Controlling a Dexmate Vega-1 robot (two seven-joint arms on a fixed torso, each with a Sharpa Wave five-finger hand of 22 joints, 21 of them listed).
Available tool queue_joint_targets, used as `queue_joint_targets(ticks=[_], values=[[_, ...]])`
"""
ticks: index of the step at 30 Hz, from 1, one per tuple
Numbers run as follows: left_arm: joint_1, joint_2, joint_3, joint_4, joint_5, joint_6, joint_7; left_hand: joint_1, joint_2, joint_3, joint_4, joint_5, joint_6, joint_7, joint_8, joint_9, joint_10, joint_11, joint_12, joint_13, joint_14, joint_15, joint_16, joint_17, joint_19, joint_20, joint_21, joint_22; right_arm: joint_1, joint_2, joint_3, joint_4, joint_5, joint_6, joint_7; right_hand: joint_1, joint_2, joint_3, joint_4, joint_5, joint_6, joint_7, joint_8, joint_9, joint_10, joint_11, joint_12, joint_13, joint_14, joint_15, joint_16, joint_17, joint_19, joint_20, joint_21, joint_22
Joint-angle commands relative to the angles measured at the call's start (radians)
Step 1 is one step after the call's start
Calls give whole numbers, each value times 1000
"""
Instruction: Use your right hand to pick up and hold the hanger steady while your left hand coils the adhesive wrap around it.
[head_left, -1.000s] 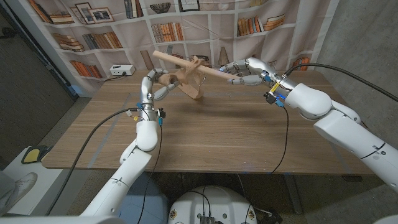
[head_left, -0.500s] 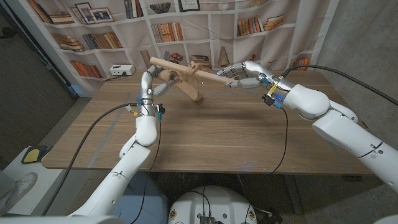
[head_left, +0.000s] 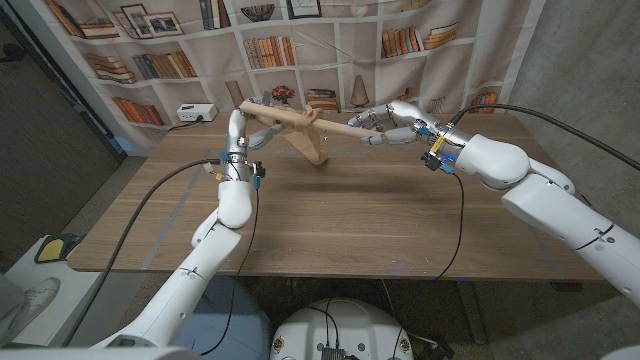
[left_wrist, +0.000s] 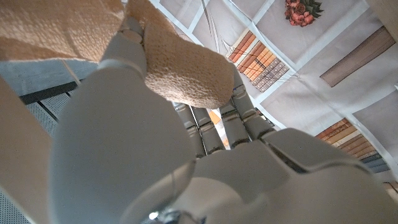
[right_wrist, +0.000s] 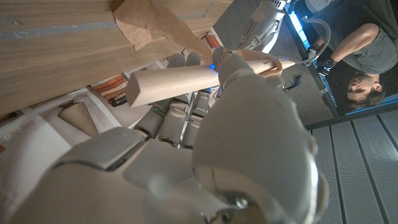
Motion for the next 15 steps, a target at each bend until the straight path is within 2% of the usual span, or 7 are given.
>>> queue_joint_targets(ticks=[1,15], values=[[-34,19,2,9,15,-15,-18,331,337,8,-3,-4,-3,-1,10,1,0,2,7,4,173,-171,8,64,3,-9,6,4,33,-14,-19,30,-11,1,51,22,28,17,19,4,1,-6,0,3,96,-93,7,164,111,-218,6,3,-1,-100,5,0],[-40,46,-10,6,23,-21,-31,333,338,9,-3,-7,-4,-2,12,1,-2,3,9,4,171,-169,8,64,0,-9,7,5,25,-52,21,67,25,10,105,22,29,18,19,5,0,-7,0,3,98,-92,7,166,111,-218,6,3,-2,-100,5,1]])
